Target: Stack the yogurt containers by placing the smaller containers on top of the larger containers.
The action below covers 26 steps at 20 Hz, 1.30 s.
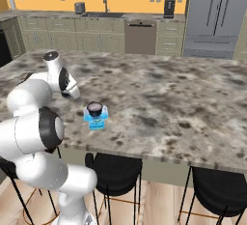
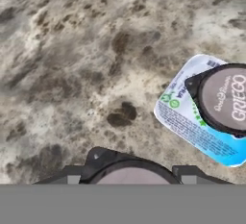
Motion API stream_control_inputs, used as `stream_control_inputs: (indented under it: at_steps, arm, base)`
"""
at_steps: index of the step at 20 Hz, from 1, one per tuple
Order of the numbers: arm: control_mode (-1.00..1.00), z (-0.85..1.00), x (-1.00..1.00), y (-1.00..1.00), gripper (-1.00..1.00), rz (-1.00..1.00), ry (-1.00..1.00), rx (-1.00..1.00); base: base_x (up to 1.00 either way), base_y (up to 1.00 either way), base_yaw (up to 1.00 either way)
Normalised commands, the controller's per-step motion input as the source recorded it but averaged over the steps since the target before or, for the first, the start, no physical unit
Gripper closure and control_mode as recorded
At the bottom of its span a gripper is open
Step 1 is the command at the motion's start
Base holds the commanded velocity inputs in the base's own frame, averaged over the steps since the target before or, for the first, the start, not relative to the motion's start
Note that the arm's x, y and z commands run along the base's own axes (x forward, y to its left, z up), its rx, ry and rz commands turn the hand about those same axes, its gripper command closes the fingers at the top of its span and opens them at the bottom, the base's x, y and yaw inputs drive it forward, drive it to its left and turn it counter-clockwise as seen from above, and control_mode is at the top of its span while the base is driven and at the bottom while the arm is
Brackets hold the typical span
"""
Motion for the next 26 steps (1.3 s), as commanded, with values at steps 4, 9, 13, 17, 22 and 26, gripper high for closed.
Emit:
stream_control_inputs:
  at_steps: [4,9,13,17,22,26]
  arm:
    - [-1.0,0.37,-0.27,-0.23,1.0,0.04,0.0,-0.02]
    - [-1.0,0.23,-0.35,-0.39,1.0,0.04,0.0,-0.01]
    - [-1.0,0.11,-0.39,-0.42,1.0,0.05,0.0,0.0]
    - [-1.0,0.01,-0.38,-0.33,1.0,0.09,0.0,-0.01]
    - [-1.0,0.02,-0.31,-0.23,1.0,0.08,0.02,-0.04]
    - [-1.0,0.1,-0.12,-0.3,1.0,0.04,0.01,-0.03]
  base:
    - [0.0,0.0,0.0]
    - [0.0,0.0,0.0]
    - [0.0,0.0,0.0]
    - [0.0,0.0,0.0]
    - [0.0,0.0,0.0]
    - [0.0,0.0,0.0]
